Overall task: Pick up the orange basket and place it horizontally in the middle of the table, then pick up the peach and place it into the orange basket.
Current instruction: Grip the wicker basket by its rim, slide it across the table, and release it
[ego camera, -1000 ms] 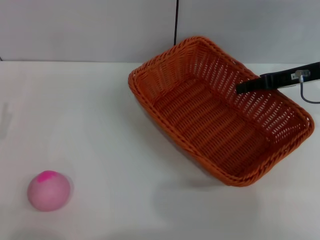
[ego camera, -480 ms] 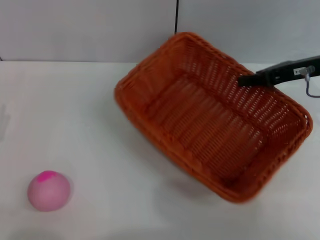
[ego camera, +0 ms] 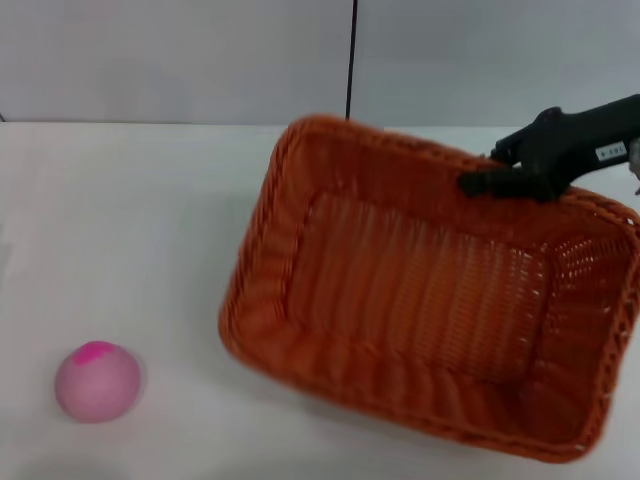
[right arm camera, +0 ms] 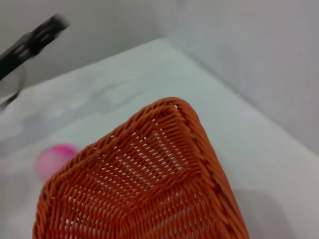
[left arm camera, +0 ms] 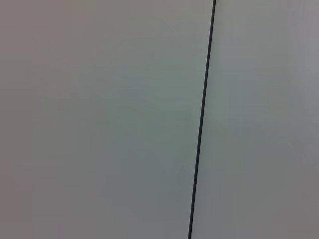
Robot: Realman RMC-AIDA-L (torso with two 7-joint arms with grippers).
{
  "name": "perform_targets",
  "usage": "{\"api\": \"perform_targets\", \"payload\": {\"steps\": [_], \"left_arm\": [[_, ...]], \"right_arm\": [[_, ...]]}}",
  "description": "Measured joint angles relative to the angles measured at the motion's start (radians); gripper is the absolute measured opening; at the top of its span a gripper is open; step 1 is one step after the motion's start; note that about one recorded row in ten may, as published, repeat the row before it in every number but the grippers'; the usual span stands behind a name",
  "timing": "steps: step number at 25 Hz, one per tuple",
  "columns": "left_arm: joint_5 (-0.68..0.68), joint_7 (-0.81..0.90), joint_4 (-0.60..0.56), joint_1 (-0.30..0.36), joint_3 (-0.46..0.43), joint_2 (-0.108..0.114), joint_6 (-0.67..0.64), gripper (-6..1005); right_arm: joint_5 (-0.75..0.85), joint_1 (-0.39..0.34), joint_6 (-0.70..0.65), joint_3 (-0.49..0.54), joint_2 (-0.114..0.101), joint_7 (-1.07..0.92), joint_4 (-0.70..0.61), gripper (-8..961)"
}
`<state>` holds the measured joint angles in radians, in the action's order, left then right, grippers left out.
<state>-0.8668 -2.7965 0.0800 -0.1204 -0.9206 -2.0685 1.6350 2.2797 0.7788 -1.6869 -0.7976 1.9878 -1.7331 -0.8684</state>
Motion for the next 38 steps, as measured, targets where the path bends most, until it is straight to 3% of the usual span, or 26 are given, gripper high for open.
{"api": "perform_targets", "payload": {"steps": [5,9,16,20,23,29,38], "left_arm": [[0.001,0.000,0.020,0.023,0.020,-0.002,0.022,770],[0.001,0.000,0.049,0.048,0.030,-0.002,0.029,769],[0.002,0.000,0.101,0.083,0.078,-0.004,0.035,766],[0.000,0.000,0.123,0.084,0.094,-0.005,0.035,764],[0.001,0.000,0.129,0.083,0.096,-0.005,0.035,763],[0.000,0.000,0.141,0.082,0.098,-0.005,0.035,761],[-0.004,0.000,0.162,0.093,0.106,-0.005,0.034,757]], "right_arm": [[0.005,0.013,-0.048,-0.054,-0.028,0.093,-0.015,155],[0.004,0.006,-0.049,-0.063,-0.031,0.156,-0.054,158],[0.000,-0.003,-0.018,-0.062,-0.005,0.318,-0.051,163],[0.014,-0.003,0.078,-0.076,0.025,0.383,-0.009,166],[0.019,-0.006,0.105,-0.084,0.032,0.398,-0.010,168],[0.019,-0.004,0.145,-0.097,0.035,0.457,-0.009,173],[0.008,0.023,0.260,-0.138,0.020,0.466,0.053,179]]}}
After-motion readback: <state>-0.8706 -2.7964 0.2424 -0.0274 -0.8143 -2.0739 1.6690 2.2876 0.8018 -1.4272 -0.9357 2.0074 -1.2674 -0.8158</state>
